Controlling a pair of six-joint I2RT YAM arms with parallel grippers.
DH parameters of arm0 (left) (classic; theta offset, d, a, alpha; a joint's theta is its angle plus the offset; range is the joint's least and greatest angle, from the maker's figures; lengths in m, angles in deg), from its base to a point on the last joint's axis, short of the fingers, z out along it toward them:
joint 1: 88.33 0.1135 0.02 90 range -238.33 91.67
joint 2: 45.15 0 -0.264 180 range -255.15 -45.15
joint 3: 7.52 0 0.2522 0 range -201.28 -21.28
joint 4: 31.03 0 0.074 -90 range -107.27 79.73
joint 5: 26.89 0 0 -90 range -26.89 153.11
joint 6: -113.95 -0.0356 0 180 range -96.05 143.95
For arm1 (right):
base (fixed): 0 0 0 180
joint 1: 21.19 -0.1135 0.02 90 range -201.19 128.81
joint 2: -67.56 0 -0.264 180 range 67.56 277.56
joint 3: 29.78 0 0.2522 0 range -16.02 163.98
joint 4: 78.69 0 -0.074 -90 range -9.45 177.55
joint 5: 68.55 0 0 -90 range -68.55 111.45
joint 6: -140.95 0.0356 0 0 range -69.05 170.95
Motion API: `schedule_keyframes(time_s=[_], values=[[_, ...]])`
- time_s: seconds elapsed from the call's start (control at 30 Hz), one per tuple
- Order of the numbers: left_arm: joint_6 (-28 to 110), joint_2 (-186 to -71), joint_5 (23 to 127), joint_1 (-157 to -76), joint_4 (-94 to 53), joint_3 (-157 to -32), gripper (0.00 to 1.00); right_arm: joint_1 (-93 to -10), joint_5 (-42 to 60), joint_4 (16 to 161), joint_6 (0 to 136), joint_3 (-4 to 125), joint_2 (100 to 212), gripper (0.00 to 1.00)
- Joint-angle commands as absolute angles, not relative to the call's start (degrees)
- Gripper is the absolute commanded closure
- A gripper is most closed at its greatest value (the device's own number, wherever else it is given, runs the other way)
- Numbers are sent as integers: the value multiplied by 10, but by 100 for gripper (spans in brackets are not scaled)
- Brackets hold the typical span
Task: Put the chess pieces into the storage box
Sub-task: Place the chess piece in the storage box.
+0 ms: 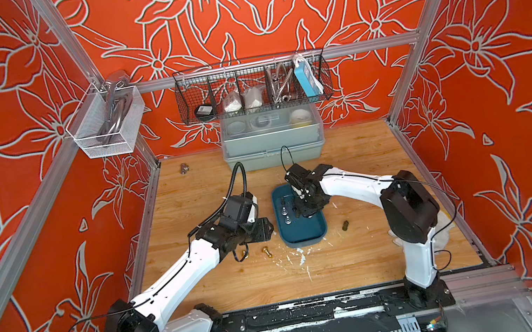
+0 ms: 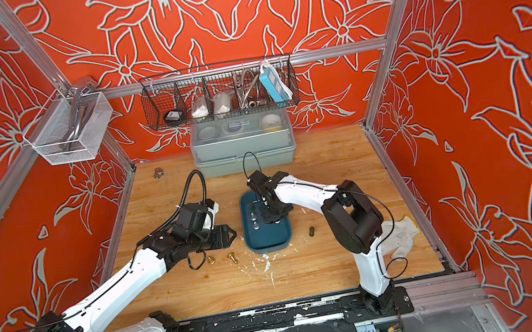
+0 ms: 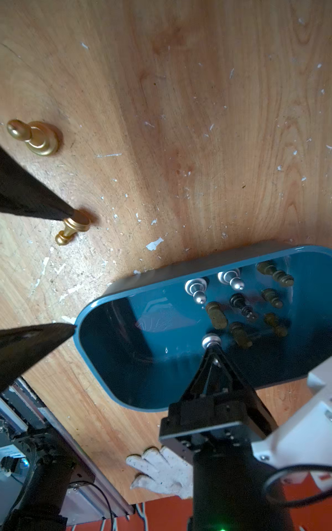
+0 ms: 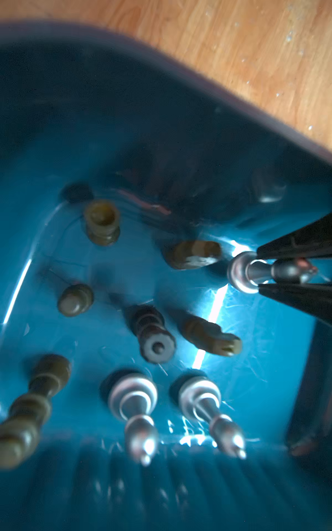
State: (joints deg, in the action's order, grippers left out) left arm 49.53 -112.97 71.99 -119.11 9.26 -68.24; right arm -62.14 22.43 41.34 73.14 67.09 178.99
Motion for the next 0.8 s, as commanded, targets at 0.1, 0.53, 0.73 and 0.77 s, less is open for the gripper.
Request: schedule_keyframes(time_s=[0.1, 0.53, 0.73, 0.77], values=[[495, -1137, 721, -1189, 94, -684, 42, -626, 231, 418, 735, 687, 1805, 85], [544, -1117, 654, -1188, 185, -706, 42, -627, 240, 418, 736, 691, 1799, 67], [598, -1053, 629, -1173, 255, -684, 42, -627, 239, 412, 730, 698, 1761, 59], [603, -1045, 630, -1165, 270, -683, 42, -628, 239, 409, 728, 700, 1755, 58]])
